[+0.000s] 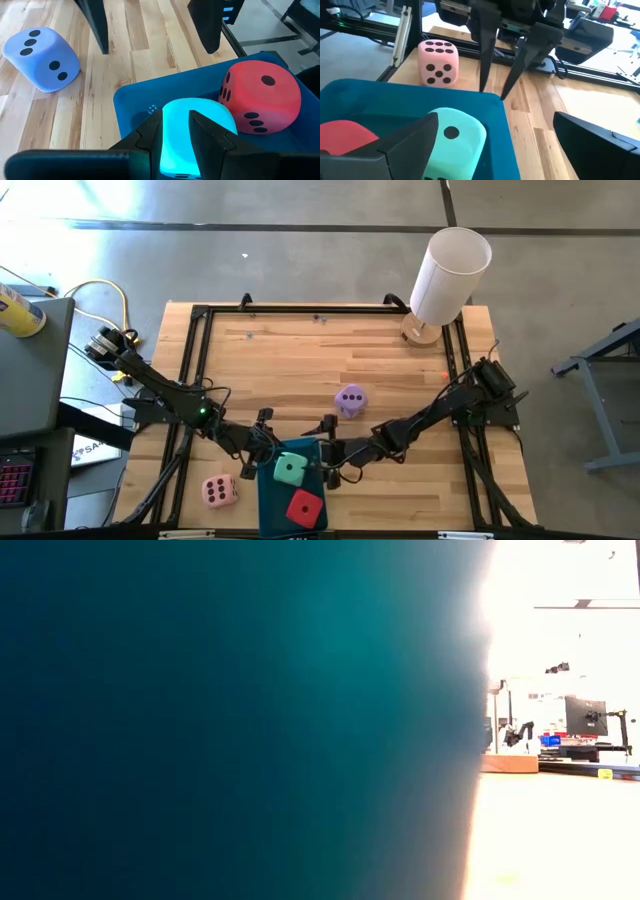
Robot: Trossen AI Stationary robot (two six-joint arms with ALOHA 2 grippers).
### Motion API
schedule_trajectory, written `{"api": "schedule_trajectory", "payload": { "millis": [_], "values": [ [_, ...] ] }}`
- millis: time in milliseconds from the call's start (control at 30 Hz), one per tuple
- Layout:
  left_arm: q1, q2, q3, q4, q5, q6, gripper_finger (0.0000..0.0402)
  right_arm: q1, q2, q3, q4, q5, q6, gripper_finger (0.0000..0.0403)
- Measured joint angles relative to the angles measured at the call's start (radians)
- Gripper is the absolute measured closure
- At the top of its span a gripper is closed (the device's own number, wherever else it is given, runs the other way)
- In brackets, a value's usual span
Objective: Pick & Place Dice
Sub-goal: Put the big violet die into the blue bin
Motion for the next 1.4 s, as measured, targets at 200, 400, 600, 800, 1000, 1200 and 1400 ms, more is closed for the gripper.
{"api": "schedule_trajectory", "payload": {
  "millis": [200,400,600,800,1000,1200,1400],
  "values": [
    [0.0,0.0,0.0,0.002,0.0,0.0,0.0311,-0.002,0.0,0.0,-0.008,0.011,0.019,0.0024],
    [0.0,0.0,0.0,0.005,0.0,0.0,0.0311,-0.003,0.0,0.0,0.006,0.059,0.016,0.0026],
    [0.0,0.0,0.0,0.005,0.0,0.0,0.0311,-0.006,0.0,0.0,0.071,0.154,0.01,0.0026],
    [0.0,0.0,0.0,0.009,0.0,0.0,0.0311,-0.015,0.0,0.001,0.104,0.197,0.016,0.0026],
    [0.0,0.0,0.0,0.008,-0.001,0.0,0.0311,-0.019,0.001,0.001,0.1,0.296,0.016,0.0026],
    [0.0,0.0,0.0,0.009,-0.001,0.0,0.0311,-0.032,0.001,0.001,0.11,0.306,0.007,0.0027],
    [0.0,0.0,0.0,0.009,-0.001,0.0,0.0311,-0.035,0.001,0.001,0.101,0.305,0.005,0.0006]
  ]
}}
